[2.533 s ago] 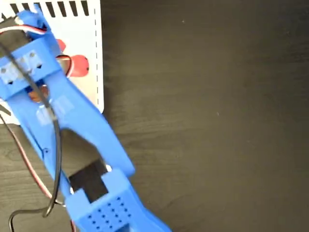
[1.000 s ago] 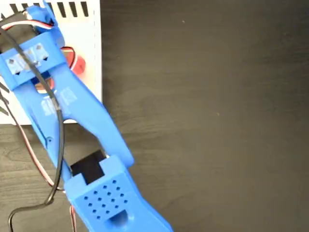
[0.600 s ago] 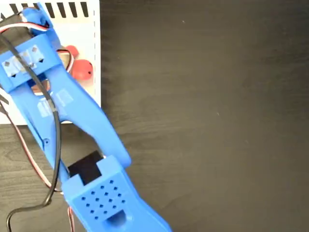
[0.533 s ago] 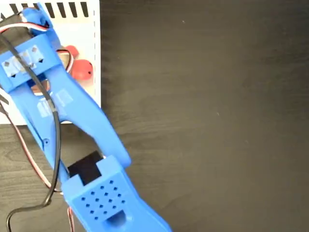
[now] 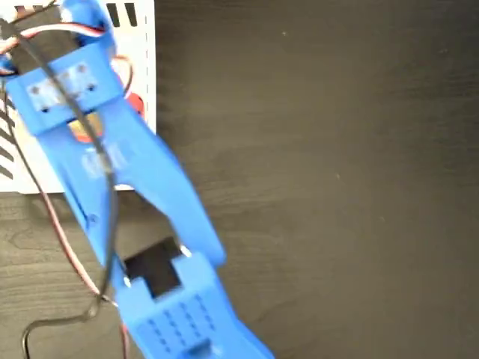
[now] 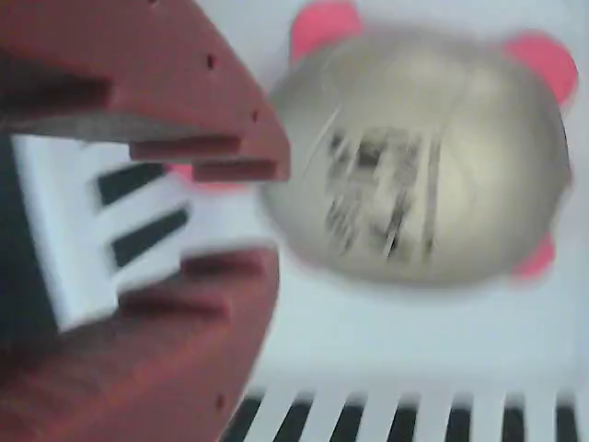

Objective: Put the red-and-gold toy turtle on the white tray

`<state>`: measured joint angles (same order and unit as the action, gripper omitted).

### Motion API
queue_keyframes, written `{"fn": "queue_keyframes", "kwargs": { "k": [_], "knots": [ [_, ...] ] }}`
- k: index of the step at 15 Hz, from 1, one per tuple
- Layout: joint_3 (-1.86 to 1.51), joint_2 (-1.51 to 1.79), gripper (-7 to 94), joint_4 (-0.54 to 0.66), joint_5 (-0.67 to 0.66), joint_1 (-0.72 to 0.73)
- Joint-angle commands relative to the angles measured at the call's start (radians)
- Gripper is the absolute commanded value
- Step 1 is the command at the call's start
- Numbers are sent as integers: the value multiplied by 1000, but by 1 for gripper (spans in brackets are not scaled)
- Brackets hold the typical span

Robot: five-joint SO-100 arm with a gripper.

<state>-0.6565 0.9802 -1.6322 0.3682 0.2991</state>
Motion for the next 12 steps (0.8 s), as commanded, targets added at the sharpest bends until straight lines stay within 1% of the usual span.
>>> {"fn": "queue_keyframes", "kwargs": {
  "k": [1, 2, 3, 6, 7, 9, 11, 12],
  "knots": [
    [0, 265, 0, 31, 28, -40],
    [-41, 350, 0, 71, 26, -71],
    [-121, 451, 0, 140, 15, -117],
    [-640, 827, 0, 502, -84, -290],
    [-795, 930, 0, 592, -137, -328],
    [-1062, 1100, 0, 730, -242, -359],
    [-1365, 1287, 0, 865, -313, -365],
    [-1516, 1384, 0, 900, -334, -360]
  ]
}}
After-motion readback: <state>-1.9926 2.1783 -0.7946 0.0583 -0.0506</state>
